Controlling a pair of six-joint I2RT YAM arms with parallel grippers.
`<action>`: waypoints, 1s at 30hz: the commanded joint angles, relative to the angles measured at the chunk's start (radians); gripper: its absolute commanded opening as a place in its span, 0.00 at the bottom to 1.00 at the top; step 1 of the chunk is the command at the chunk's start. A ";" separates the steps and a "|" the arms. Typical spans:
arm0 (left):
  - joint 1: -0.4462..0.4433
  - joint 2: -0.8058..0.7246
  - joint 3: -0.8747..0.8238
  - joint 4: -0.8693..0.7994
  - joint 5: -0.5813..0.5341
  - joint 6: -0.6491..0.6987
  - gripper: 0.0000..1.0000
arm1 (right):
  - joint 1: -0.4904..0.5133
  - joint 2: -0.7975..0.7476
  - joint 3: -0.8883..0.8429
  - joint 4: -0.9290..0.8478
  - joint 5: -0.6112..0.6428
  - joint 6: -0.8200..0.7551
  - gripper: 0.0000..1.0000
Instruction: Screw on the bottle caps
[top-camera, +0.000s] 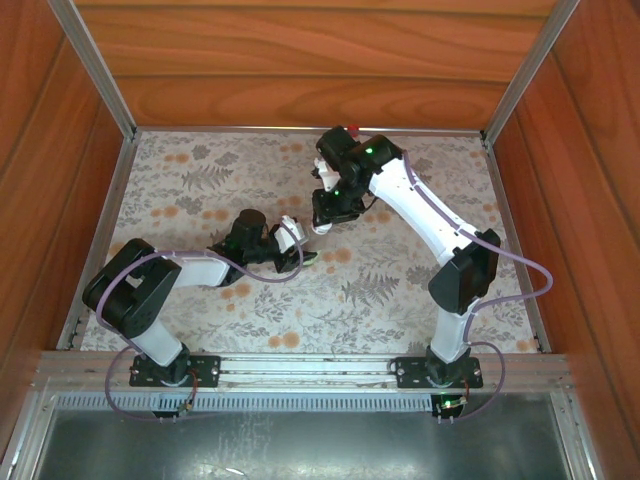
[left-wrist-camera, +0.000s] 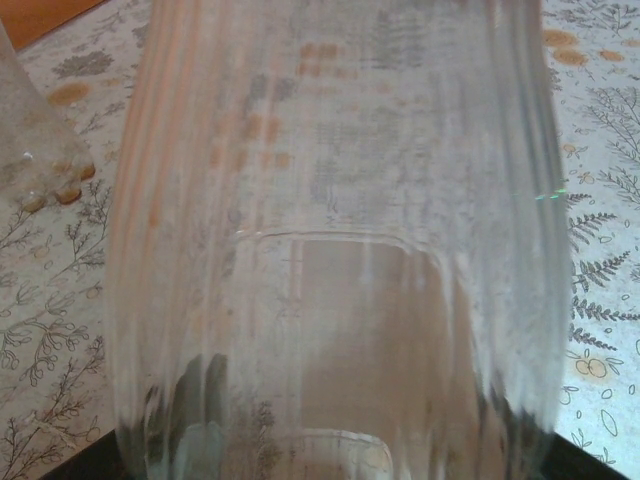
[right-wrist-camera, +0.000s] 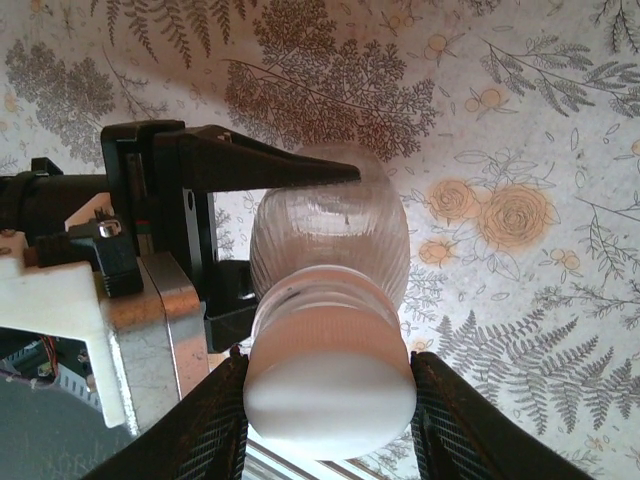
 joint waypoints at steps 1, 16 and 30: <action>-0.008 -0.028 -0.005 0.004 0.025 0.010 0.53 | 0.009 0.015 -0.009 0.006 -0.025 -0.004 0.45; -0.008 -0.029 -0.006 0.005 0.021 0.001 0.53 | 0.010 0.069 0.033 -0.040 -0.023 -0.019 0.44; -0.008 -0.009 0.007 0.005 0.030 -0.022 0.53 | 0.011 0.019 0.029 -0.009 -0.005 -0.003 0.72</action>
